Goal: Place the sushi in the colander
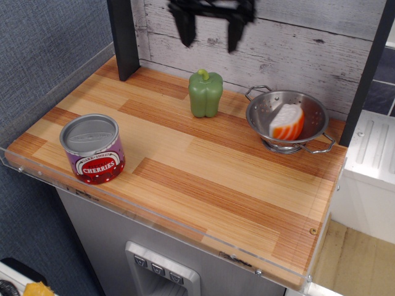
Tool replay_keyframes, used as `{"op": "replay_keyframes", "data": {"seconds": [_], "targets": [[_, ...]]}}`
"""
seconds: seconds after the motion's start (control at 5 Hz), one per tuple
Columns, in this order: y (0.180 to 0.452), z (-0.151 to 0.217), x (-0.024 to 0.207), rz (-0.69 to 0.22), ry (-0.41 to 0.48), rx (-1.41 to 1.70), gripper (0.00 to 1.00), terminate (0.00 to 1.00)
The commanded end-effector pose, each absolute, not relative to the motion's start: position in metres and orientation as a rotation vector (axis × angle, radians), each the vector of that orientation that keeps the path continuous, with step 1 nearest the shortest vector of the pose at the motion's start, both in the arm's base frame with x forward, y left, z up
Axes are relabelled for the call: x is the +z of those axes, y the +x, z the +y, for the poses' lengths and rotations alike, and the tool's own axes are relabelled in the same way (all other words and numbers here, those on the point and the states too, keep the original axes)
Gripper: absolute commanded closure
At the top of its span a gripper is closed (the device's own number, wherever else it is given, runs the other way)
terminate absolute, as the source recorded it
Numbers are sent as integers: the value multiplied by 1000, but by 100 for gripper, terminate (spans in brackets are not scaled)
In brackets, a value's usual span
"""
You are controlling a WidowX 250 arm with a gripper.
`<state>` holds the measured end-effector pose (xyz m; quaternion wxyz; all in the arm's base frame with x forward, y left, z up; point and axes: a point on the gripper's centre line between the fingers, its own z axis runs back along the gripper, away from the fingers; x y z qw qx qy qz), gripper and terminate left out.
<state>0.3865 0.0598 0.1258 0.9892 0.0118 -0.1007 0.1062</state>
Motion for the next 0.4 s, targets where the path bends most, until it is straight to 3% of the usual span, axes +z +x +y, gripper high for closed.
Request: {"op": "replay_keyframes", "data": {"seconds": [0.0, 0.2], "targets": [[382, 111, 154, -320, 172, 234, 0, 0], [380, 139, 151, -311, 192, 286, 0, 100]]}}
